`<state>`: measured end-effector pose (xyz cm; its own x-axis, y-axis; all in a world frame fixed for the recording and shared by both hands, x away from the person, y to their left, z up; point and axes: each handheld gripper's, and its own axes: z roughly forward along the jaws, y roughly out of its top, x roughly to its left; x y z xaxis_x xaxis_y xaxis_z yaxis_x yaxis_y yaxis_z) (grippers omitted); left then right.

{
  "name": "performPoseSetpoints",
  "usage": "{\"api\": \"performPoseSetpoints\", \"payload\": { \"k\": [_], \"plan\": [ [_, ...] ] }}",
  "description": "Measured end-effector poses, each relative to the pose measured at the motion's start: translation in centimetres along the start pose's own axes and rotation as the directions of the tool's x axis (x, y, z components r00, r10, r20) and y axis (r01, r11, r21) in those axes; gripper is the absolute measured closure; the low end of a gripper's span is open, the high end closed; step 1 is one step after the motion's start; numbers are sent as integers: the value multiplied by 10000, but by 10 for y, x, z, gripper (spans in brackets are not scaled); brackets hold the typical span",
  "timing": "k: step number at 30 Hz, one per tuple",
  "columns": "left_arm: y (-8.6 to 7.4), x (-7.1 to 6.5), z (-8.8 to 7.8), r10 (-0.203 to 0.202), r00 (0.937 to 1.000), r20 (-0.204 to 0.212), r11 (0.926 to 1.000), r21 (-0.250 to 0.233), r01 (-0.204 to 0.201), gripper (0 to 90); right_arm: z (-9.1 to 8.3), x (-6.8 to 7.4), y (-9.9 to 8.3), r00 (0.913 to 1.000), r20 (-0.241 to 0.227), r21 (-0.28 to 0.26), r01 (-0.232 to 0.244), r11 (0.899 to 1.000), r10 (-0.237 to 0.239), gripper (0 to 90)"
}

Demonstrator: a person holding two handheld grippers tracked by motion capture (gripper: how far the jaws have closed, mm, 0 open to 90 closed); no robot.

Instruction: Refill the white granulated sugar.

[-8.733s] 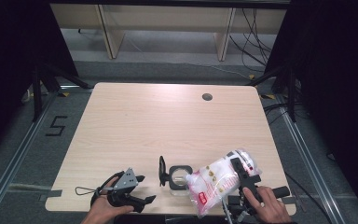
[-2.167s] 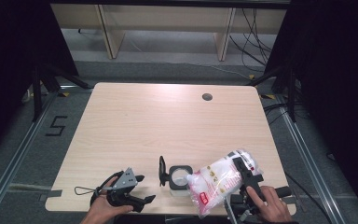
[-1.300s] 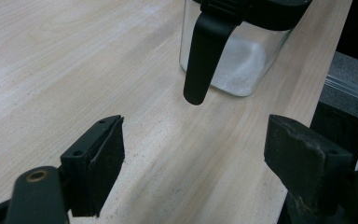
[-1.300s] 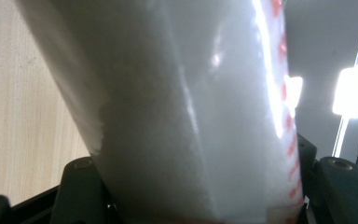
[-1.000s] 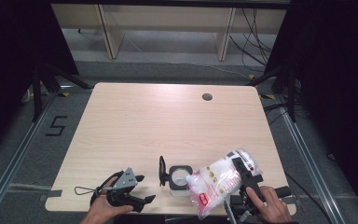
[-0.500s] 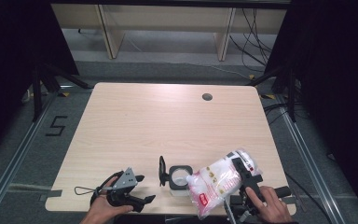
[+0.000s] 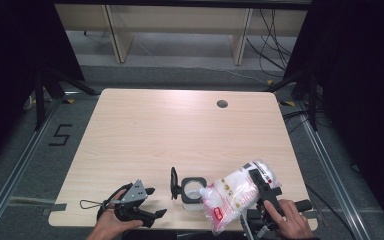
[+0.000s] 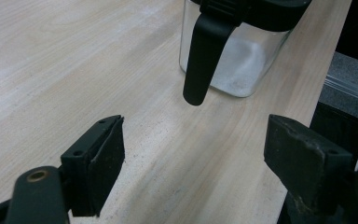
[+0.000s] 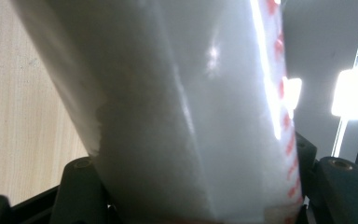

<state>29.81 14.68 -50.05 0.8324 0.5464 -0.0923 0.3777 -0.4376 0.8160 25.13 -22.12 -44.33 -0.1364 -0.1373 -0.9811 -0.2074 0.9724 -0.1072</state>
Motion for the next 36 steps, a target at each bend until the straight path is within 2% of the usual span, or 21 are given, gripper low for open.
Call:
{"api": "performPoseSetpoints", "payload": {
  "k": [4, 6, 12, 13, 14, 16, 17, 18, 19, 21, 22, 24, 25, 26, 27, 29, 30, 32, 33, 34, 36],
  "plan": [
    [0, 0, -1, 79, 10000, -8, 10000, 53, -79, 198, 1, -1, -1, 9999, 134, -176, -40, 9998, 42, 383],
    [-1, 0, 1, -10, 10000, 33, 10000, -81, 10, 198, 0, -4, 0, 9999, 85, -30, 88, 10000, -88, 383],
    [0, 0, -1, 60, 10000, -6, 9999, 83, -60, 198, 0, -3, 0, 10000, 89, -33, 0, 10000, 1, 383],
    [0, 0, -1, 79, 10000, 15, 9999, 83, -79, 198, 1, -2, -1, 9997, 237, -233, 4, 9997, 1, 383],
    [0, 1, -1, 98, 10000, 3, 9999, 78, -98, 198, 1, -3, -1, 9996, 138, -192, 236, 9995, -233, 383],
    [0, 0, 1, 1, 10000, 32, 10000, -67, 0, 198, 2, -3, -1, 9995, 171, -293, 286, 9992, -281, 383],
    [0, 0, -1, 75, 10000, 2, 9999, 107, -75, 198, 2, -3, 0, 9994, 182, -285, 294, 9992, -289, 383],
    [0, 0, -1, 82, 10000, 5, 9999, 92, -82, 198, 1, 0, -1, 9999, 142, -143, -94, 9999, 96, 383],
    [0, 0, -1, 84, 10000, 23, 9999, 87, -84, 198, 1, 0, -1, 9998, 134, -144, -109, 9998, 111, 383],
    [0, 1, 0, 67, 10000, 35, 10000, 53, -67, 198, 2, -3, 0, 9992, 176, -269, 375, 9989, -370, 383],
    [-1, -1, 0, -166, 9999, 9, 9998, 61, 166, 198, 2, -5, 0, 9983, 213, -326, 541, 9980, -535, 383],
    [0, -1, 0, -165, 9999, -1, 9998, 90, 165, 198, 0, -1, 0, 10000, -43, -19, 62, 10000, -62, 383],
    [0, 0, 0, 48, 10000, 10, 9999, 99, -49, 198, 1, -1, -1, 9998, 146, -189, 111, 9998, -108, 383],
    [0, 1, 0, 79, 10000, 46, 10000, 32, -79, 198, 1, -5, 1, 9985, -14, -77, 545, 9985, -545, 383],
    [-1, -2, 0, -228, 9997, -20, 9997, 92, 228, 198, 3, -4, 0, 9982, 238, -358, 561, 9978, -553, 383],
    [0, 0, -1, -89, 10000, 6, 9999, 90, 89, 197, 2, -2, 0, 9995, 134, -226, 289, 9993, -286, 383],
    [0, 0, 0, 40, 10000, 12, 10000, 22, -40, 198, 1, 0, -1, 9999, 36, -62, -106, 9999, 106, 383],
    [0, 0, 0, 7, 10000, 34, 10000, 15, -7, 198, 2, -4, 0, 9993, 165, -340, 333, 9989, -328, 383],
    [0, 0, -1, 76, 10000, 13, 9999, 93, -76, 198, 2, -4, 0, 9996, 168, -318, 234, 9992, -229, 383],
    [0, 0, -1, 81, 10000, 25, 9999, 91, -81, 198, 1, -1, -1, 9997, 141, -217, -179, 9996, 182, 383],
    [0, 1, 0, 103, 9999, 14, 9999, 81, -103, 198, 1, -1, -1, 9998, 128, -189, -133, 9997, 136, 383]
  ]
}}
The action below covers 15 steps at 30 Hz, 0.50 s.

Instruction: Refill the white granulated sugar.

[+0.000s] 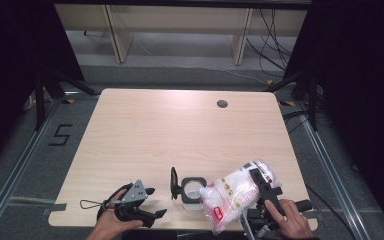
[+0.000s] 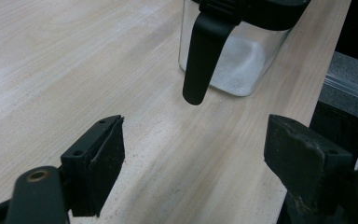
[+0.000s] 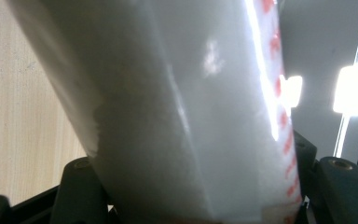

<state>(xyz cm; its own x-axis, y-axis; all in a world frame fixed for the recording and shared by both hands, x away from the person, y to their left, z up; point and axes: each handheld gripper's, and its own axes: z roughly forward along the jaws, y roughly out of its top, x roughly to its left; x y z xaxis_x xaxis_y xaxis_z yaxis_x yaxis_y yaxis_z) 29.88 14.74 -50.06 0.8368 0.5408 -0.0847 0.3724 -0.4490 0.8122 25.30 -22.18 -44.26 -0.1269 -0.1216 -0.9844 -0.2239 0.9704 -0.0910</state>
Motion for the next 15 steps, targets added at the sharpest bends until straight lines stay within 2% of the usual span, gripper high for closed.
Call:
{"api": "performPoseSetpoints", "payload": {
  "k": [1, 2, 4, 6, 7, 9, 10, 11, 12, 13, 14, 15],
  "plan": [
    [-1, -2, 1, -342, 9994, 13, 9994, -73, 342, 198, 0, -2, 0, 9995, 8, -73, 311, 9995, -311, 383],
    [0, -2, 0, -318, 9995, -28, 9995, 2, 318, 198, 0, 1, 0, 10000, -10, 36, 0, 10000, 0, 383],
    [0, 0, 0, -49, 10000, 24, 9999, -102, 49, 198, 0, 1, 0, 10000, -10, 27, 5, 10000, -5, 382],
    [0, 0, 0, -12, 10000, 15, 10000, -13, 12, 198, 0, 1, 1, 10000, -73, 69, -10, 10000, 11, 383],
    [-1, -2, 0, -292, 9996, -7, 9996, -2, 292, 198, -1, 1, 1, 9999, -141, 169, -26, 9999, 28, 382],
    [0, -1, 0, -120, 9999, -1, 9999, -31, 120, 198, -1, 1, 1, 10000, -81, 78, -32, 10000, 33, 382],
    [0, 0, 0, -52, 10000, 45, 10000, -56, 52, 198, 0, -2, 1, 9996, -42, -61, 288, 9996, -288, 382],
    [0, -1, 0, -51, 10000, 11, 10000, -2, 51, 198, 0, 1, 1, 9998, -33, 61, -207, 9998, 207, 382],
    [0, -2, 0, -265, 9996, -27, 9996, 42, 265, 198, -2, 1, 1, 9997, -148, 192, -190, 9996, 193, 382],
    [0, -1, 0, -203, 9998, -5, 9998, 9, 203, 198, -1, 0, 1, 9999, -152, 152, -23, 9999, 25, 382],
    [0, 0, 0, -42, 10000, 25, 9999, -99, 42, 198, 0, 0, 0, 10000, 67, -83, -21, 10000, 21, 382],
    [0, 0, 0, -43, 10000, 40, 10000, -45, 44, 198, 0, 1, 0, 9998, 48, -17, -170, 9999, 170, 383]
  ]
}}
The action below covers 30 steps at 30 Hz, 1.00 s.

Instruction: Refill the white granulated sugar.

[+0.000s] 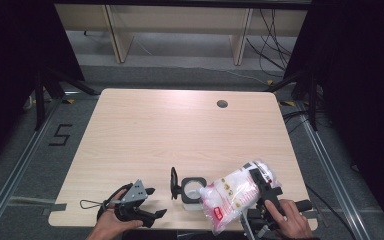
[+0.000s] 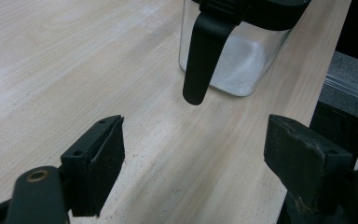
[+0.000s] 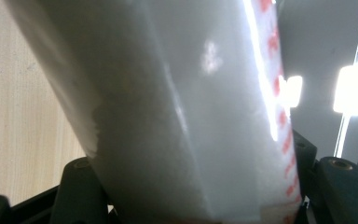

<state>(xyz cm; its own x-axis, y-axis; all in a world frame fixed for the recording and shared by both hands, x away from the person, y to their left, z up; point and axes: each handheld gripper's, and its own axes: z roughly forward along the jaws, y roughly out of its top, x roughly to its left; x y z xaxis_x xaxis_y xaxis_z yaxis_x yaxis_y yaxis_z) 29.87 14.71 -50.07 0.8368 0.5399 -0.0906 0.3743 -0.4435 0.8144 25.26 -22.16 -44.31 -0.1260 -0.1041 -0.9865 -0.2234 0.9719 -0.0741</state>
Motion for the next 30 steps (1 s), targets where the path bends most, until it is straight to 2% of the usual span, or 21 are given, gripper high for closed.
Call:
{"api": "performPoseSetpoints", "payload": {
  "k": [1, 2, 5, 7, 8, 9, 10, 11, 12, 13, 14, 15, 17, 18, 20, 21, 24, 26, 27, 29, 30],
  "plan": [
    [-1, -2, 0, -282, 9996, -19, 9996, -9, 282, 198, 0, 1, 0, 9999, -11, 75, -139, 9999, 139, 382],
    [0, -2, 0, -267, 9996, -31, 9996, 17, 267, 198, -1, -1, 0, 9997, -173, 195, 183, 9996, -179, 382],
    [0, 0, 0, 22, 10000, -17, 10000, -40, -22, 198, 0, 0, 0, 10000, -18, 20, 46, 10000, -46, 383],
    [0, 0, -1, 16, 10000, -44, 10000, 53, -16, 198, 0, -1, 0, 9994, -72, 4, 336, 9994, -336, 382],
    [0, 0, -1, 39, 10000, -42, 10000, 37, -39, 198, 1, -3, 0, 9978, -42, -89, 663, 9978, -664, 382],
    [0, 0, -1, 32, 10000, -45, 10000, 41, -32, 198, 1, -4, 0, 9975, -25, -139, 713, 9974, -713, 383],
    [0, 0, 0, -65, 10000, 1, 9999, -80, 65, 197, 0, 0, 0, 9999, -63, 8, 84, 10000, -84, 382],
    [0, 0, -1, 7, 10000, -50, 10000, 56, -6, 198, -1, -2, 1, 9994, -118, 113, 321, 9994, -319, 383],
    [0, 0, -1, 17, 10000, -33, 10000, 53, -17, 198, -1, -6, 1, 9958, -122, 48, 903, 9959, -902, 382],
    [0, 0, -1, 31, 10000, -31, 10000, 56, -31, 198, -2, 0, 0, 9996, -156, 227, 227, 9995, -224, 383],
    [0, 0, -1, 32, 10000, -47, 10000, 41, -32, 198, -1, -3, 1, 9984, -117, 92, 547, 9985, -546, 382],
    [0, 0, 0, 10, 10000, -22, 10000, -42, -10, 198, -1, -1, 1, 9997, -162, 131, 194, 9997, -192, 382],
    [0, 0, -1, 23, 10000, -41, 10000, 58, -22, 198, -1, -2, 0, 9995, -141, 86, 280, 9996, -279, 383],
    [0, 0, -1, 27, 10000, -32, 10000, 59, -27, 198, -1, -1, 0, 9997, -166, 162, 177, 9997, -174, 382],
    [0, 0, 0, 11, 10000, -11, 10000, 17, -11, 198, 0, -1, 0, 9999, 5, -29, 102, 9999, -102, 382],
    [-1, -1, 0, -244, 9997, -53, 9997, 32, 244, 198, 0, 0, 0, 9999, -18, -5, 99, 10000, -99, 383],
    [0, -1, 0, -199, 9998, -43, 9998, 27, 199, 198, 0, -3, -1, 9987, 4, -61, 517, 9986, -517, 382],
    [-1, -1, 0, -234, 9997, -48, 9997, 18, 234, 198, -2, -3, 1, 9993, -150, 240, 359, 9991, -355, 382],
    [0, -2, 0, -270, 9996, -73, 9996, 56, 271, 198, -1, -5, 0, 9978, -255, 178, 623, 9979, -618, 382],
    [0, -1, 0, -165, 9999, -46, 9999, 34, 165, 198, -1, -4, 0, 9986, -64, 64, 528, 9986, -528, 382],
    [0, -1, 0, -211, 9998, -17, 9998, 2, 211, 198, -2, -4, 1, 9991, -62, 266, 413, 9988, -412, 383]
  ]
}}
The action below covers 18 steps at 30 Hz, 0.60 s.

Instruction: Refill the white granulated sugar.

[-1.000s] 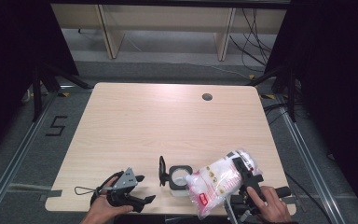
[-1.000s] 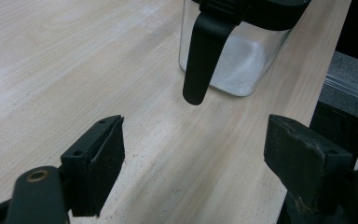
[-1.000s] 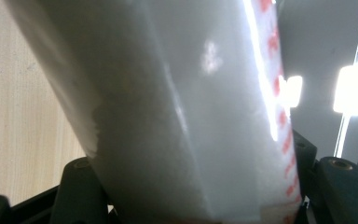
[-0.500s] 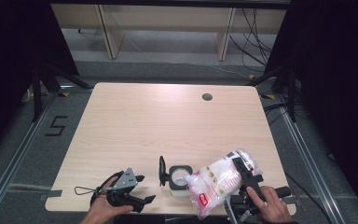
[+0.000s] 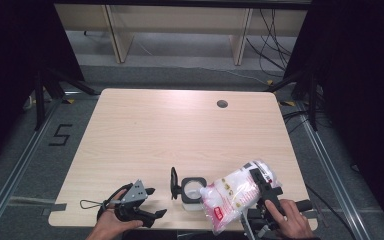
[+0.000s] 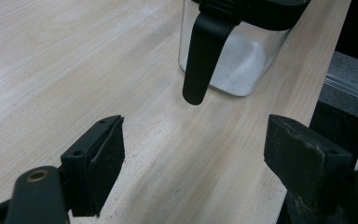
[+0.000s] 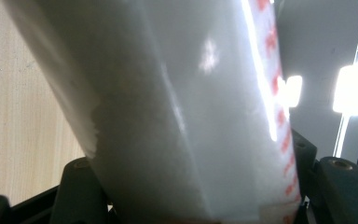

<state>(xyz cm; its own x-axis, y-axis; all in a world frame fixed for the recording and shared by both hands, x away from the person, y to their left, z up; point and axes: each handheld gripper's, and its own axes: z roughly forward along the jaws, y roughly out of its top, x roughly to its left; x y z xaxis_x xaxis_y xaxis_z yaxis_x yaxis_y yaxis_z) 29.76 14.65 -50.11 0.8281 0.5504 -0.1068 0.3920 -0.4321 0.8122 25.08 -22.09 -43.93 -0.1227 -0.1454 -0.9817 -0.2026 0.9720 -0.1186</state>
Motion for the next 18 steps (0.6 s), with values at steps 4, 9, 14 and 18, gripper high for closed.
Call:
{"api": "performPoseSetpoints", "payload": {
  "k": [4, 9, 14, 18],
  "plan": [
    [0, 0, 0, 52, 10000, 2, 10000, -2, -52, 198, 1, 0, -1, 9999, -42, -187, 139, 9997, -140, 382],
    [0, 0, -1, -7, 10000, -36, 10000, 52, 7, 198, 1, -1, -1, 9998, -72, -131, 190, 9997, -191, 382],
    [0, 0, -1, -4, 10000, -84, 10000, 96, 4, 198, 3, 1, -1, 9998, 13, -309, 181, 9994, -181, 382],
    [0, -1, -1, -58, 10000, -36, 10000, 35, 58, 198, 3, 2, 0, 9994, 92, -356, 345, 9988, -342, 382]
  ]
}}
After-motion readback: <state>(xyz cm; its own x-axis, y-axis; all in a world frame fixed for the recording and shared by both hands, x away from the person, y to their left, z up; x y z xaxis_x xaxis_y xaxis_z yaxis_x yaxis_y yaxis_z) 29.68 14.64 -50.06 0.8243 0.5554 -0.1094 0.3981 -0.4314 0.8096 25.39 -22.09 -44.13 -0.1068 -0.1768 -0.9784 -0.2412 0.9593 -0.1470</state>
